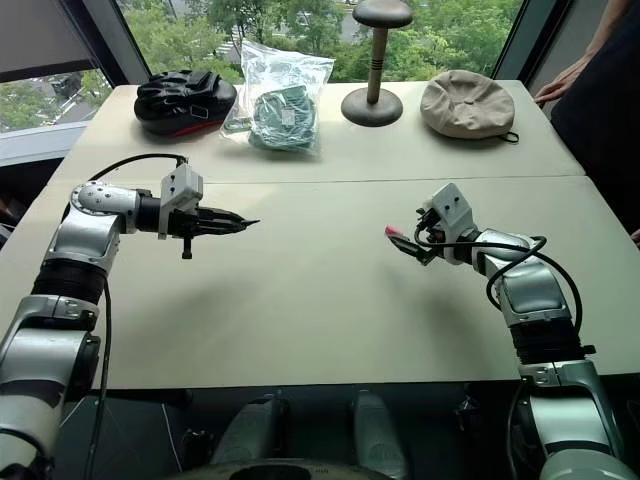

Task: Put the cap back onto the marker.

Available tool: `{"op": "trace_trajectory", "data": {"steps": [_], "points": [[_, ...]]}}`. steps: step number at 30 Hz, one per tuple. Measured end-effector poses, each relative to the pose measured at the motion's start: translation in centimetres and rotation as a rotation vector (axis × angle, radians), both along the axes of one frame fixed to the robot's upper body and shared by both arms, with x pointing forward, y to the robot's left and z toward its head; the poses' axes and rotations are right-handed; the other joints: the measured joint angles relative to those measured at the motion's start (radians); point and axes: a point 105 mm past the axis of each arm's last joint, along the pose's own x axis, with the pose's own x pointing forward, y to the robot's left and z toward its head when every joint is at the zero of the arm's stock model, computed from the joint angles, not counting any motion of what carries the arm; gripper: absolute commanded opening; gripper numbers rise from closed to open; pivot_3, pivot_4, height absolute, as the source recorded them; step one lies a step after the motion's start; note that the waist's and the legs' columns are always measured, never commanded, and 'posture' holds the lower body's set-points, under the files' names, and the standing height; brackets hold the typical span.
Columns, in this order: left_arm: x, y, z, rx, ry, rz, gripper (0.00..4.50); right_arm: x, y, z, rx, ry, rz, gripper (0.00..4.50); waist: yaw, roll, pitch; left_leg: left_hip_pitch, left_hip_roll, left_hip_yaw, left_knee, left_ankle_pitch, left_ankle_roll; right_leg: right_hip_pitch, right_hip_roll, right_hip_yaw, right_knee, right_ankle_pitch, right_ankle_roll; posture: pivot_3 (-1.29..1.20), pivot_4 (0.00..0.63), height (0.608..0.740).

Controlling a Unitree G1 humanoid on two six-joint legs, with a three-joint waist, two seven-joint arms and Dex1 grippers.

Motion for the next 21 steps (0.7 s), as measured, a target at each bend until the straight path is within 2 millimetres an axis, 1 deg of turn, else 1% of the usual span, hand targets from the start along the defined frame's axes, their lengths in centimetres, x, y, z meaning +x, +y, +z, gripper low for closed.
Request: {"op": "trace_trajectory", "data": {"steps": [2,5,7,15,18,21], "points": [[-0.4,-0.6,0.4,0.002,-0.014,-0.023,0.06,0.0,0.1,-0.7,0.017,0.027,0.018,4.5,-0.001,0.0,0.0,0.0,0.0,0.0,0.0,0.0,0.0,0.0,0.0,0.0,0.0,0.0,0.0,0.0,0.15,0.74],[-1.0,-1.2,0.2,-0.012,-0.006,-0.029,0.06,0.0,0.3,-1.4,0.021,0.058,0.052,4.5,-0.003,0.0,0.0,0.001,0.001,0.001,0.0,0.0,0.0,0.0,0.0,0.001,0.0,0.0,0.0,0.0,0.15,0.74],[-1.4,-1.4,0.0,-0.02,-0.001,-0.024,0.06,0.3,0.5,-1.8,0.023,0.069,0.068,4.5,-0.005,0.0,0.0,0.001,0.001,0.001,0.0,0.0,0.0,0.0,0.001,0.001,0.001,0.0,0.0,0.0,0.15,0.74],[-2.1,-1.4,-0.9,-0.028,0.016,0.001,0.06,1.6,0.6,-2.0,0.014,0.081,0.093,4.5,-0.003,0.001,0.0,0.001,0.001,0.001,0.0,0.0,0.0,0.0,0.001,0.001,0.001,0.0,0.0,0.0,0.15,0.74],[-2.3,-1.6,-0.9,-0.037,0.014,0.006,0.0,1.6,0.6,-2.5,0.004,0.098,0.109,3.64,0.0,0.001,0.0,0.001,0.001,0.001,0.0,0.0,0.0,0.0,0.0,0.001,0.001,0.0,0.0,0.0,0.15,0.74],[-2.5,-1.5,-1.0,-0.037,0.017,0.017,0.0,1.5,0.5,-2.6,-0.025,0.085,0.128,2.18,-0.001,0.001,0.0,0.001,0.001,0.001,0.0,0.0,0.0,0.0,0.0,0.001,0.001,0.0,0.0,0.0,0.15,0.74]]}}
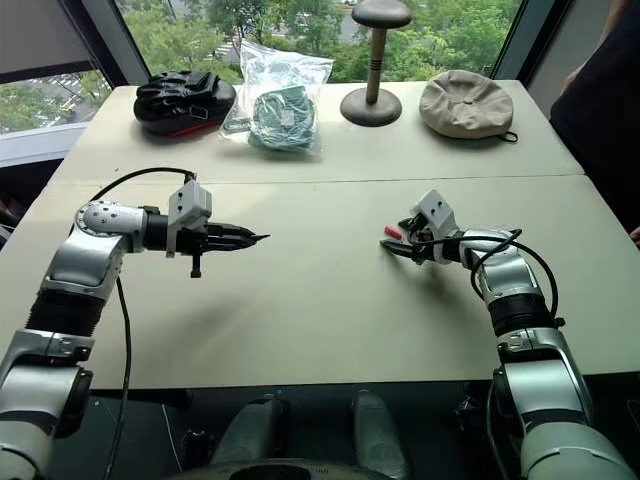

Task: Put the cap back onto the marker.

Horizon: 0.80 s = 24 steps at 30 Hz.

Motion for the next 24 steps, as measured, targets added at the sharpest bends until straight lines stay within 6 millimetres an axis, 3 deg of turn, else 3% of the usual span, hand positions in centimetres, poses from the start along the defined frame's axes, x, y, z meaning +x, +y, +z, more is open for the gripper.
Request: {"op": "trace_trajectory", "data": {"steps": [4,18,20,24], "points": [[0.0,-0.1,0.2,-0.014,0.002,0.007,0.0,-0.2,0.2,-0.1,-0.017,-0.005,0.034,0.05,0.0,0.0,0.0,0.001,0.0,0.0,0.0,0.0,0.0,0.001,0.0,0.0,0.0,0.0,0.0,0.0,0.15,0.74],[0.2,0.6,0.5,0.0,0.0,0.024,0.0,-0.2,0.3,0.2,-0.034,-0.013,0.06,0.02,0.0,0.001,0.0,0.001,0.0,0.0,0.001,0.0,0.0,0.001,0.0,0.0,0.0,0.0,0.0,0.0,0.15,0.74],[0.5,0.7,0.6,-0.002,-0.005,0.028,0.0,-0.6,0.8,1.2,-0.071,-0.026,0.117,0.02,0.0,0.002,0.001,0.0,0.0,0.0,0.001,0.0,0.0,0.0,0.0,0.0,0.0,0.0,0.0,0.0,0.15,0.74],[1.0,0.3,1.3,0.007,-0.034,-0.009,0.0,-1.7,3.3,5.1,-0.113,-0.105,0.291,0.02,-0.001,0.002,0.001,0.0,0.0,0.0,0.001,0.0,0.0,0.0,0.001,0.0,0.0,0.0,0.0,0.0,0.15,0.74]]}}
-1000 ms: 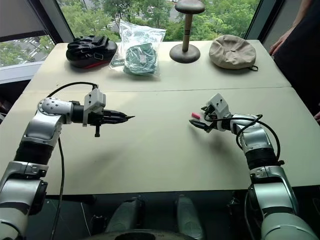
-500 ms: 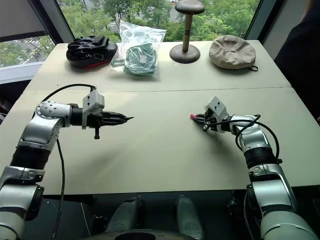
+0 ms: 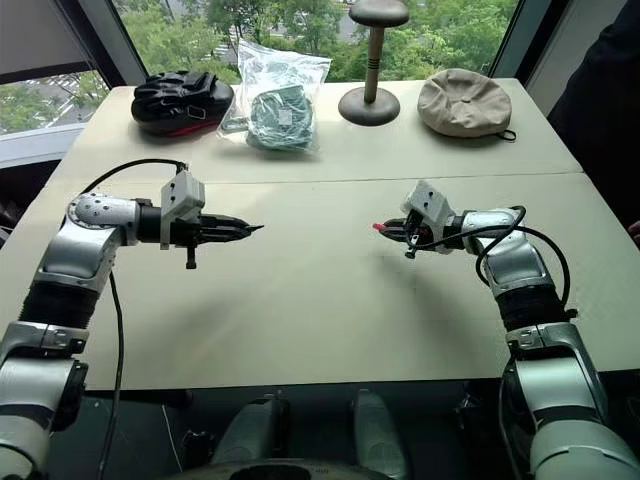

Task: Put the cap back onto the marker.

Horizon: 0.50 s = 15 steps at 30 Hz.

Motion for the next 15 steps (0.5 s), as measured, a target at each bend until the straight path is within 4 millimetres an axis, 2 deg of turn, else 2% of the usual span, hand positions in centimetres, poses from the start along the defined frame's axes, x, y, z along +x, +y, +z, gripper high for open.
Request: {"op": "trace_trajectory", "data": {"steps": [2,5,12,15], "points": [[0.3,-1.0,0.4,0.0,-0.019,-0.043,0.0,-0.7,1.5,1.3,-0.006,-0.024,0.078,0.02,0.002,0.0,0.0,0.0,0.0,0.0,0.0,0.0,0.0,0.0,0.0,0.0,0.0,0.0,0.0,0.0,0.15,0.74],[0.7,-2.5,0.4,-0.006,-0.029,-0.094,0.0,-1.3,2.9,1.6,-0.009,-0.021,0.139,0.02,0.006,0.0,0.0,0.0,0.0,0.0,0.001,0.0,0.0,0.001,0.0,0.0,0.0,0.0,0.0,0.0,0.15,0.74],[1.1,-5.9,1.0,-0.034,-0.059,-0.198,0.0,-2.1,4.5,1.9,0.001,-0.014,0.193,0.02,0.002,0.0,0.0,-0.001,0.0,0.0,0.001,0.0,0.0,0.0,0.0,0.0,0.0,0.0,0.0,0.0,0.15,0.74],[0.8,-6.9,0.6,-0.036,-0.05,-0.231,0.0,-2.2,4.7,2.1,0.006,-0.016,0.198,0.02,0.0,0.0,0.0,-0.001,0.0,0.0,0.001,0.0,0.0,0.0,0.0,0.0,0.0,0.0,0.0,0.0,0.15,0.74]]}}
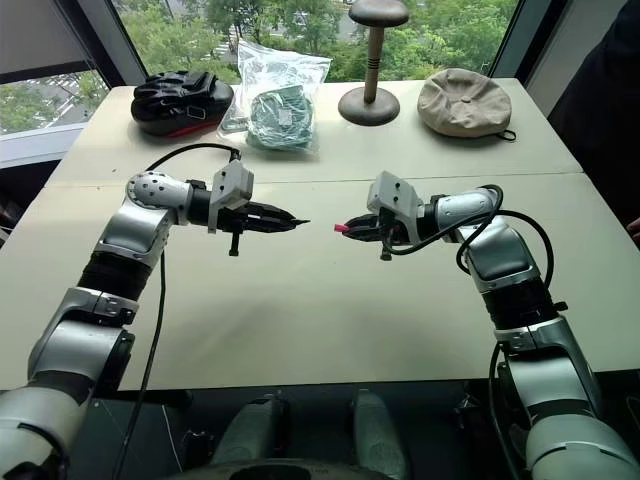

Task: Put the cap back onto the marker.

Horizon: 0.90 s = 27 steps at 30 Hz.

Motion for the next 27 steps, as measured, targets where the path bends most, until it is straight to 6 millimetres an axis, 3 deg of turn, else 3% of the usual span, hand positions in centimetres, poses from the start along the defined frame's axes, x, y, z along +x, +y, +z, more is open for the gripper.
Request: {"op": "trace_trajectory", "data": {"steps": [27], "points": [[0.2,-1.5,-0.6,-0.025,0.016,-0.023,0.0,-0.8,1.4,0.0,0.017,0.01,0.022,0.02,0.003,0.0,0.0,0.0,0.0,0.0,0.0,0.0,0.0,0.0,0.0,0.0,0.0,0.0,0.0,0.0,0.15,0.74]]}}
